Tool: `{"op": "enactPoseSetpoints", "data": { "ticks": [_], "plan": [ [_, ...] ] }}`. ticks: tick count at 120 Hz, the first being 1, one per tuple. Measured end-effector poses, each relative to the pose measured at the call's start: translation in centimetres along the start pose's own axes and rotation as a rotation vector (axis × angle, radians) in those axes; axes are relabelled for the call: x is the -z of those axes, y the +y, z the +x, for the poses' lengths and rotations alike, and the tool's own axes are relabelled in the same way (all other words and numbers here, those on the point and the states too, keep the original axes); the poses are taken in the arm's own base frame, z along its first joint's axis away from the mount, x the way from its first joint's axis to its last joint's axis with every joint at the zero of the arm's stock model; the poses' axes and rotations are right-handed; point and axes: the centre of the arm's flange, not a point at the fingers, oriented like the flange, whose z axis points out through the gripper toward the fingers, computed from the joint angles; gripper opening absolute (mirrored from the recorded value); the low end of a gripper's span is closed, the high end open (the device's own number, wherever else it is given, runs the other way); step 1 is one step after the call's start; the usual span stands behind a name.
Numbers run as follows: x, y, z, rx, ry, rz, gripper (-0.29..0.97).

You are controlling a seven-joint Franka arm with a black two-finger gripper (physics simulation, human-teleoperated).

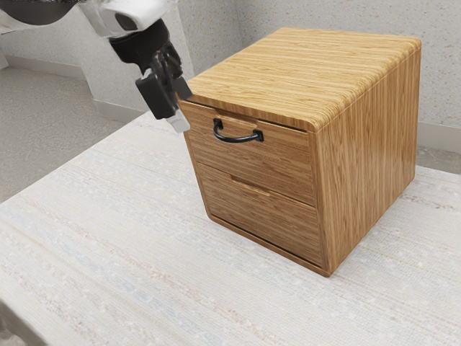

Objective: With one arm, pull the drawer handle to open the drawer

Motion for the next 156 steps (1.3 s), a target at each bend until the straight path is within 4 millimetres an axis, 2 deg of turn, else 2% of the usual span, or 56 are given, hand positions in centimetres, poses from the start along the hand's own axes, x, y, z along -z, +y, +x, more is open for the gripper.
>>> {"op": "enactPoseSetpoints", "data": {
  "ticks": [13,27,42,65,92,115,134,156],
  "plan": [
    [-1.2,0.1,0.6,-0.161,-0.035,0.002,0.68],
    [-3.5,-0.6,-0.1,-0.279,-0.073,-0.021,0.68],
    [-5.0,-1.1,-0.5,-0.386,-0.077,-0.025,0.68],
    [-7.7,-0.3,0.5,-0.543,-0.056,-0.035,0.68],
    [-7.9,0.5,2.3,-0.686,-0.006,0.000,0.68],
    [-8.5,0.6,2.9,-0.763,0.007,0.017,0.68],
    [-8.4,0.0,2.5,-0.792,0.009,0.031,0.68],
    [-8.2,-1.5,0.9,-0.792,0.002,0.043,0.68]
  ]
}}
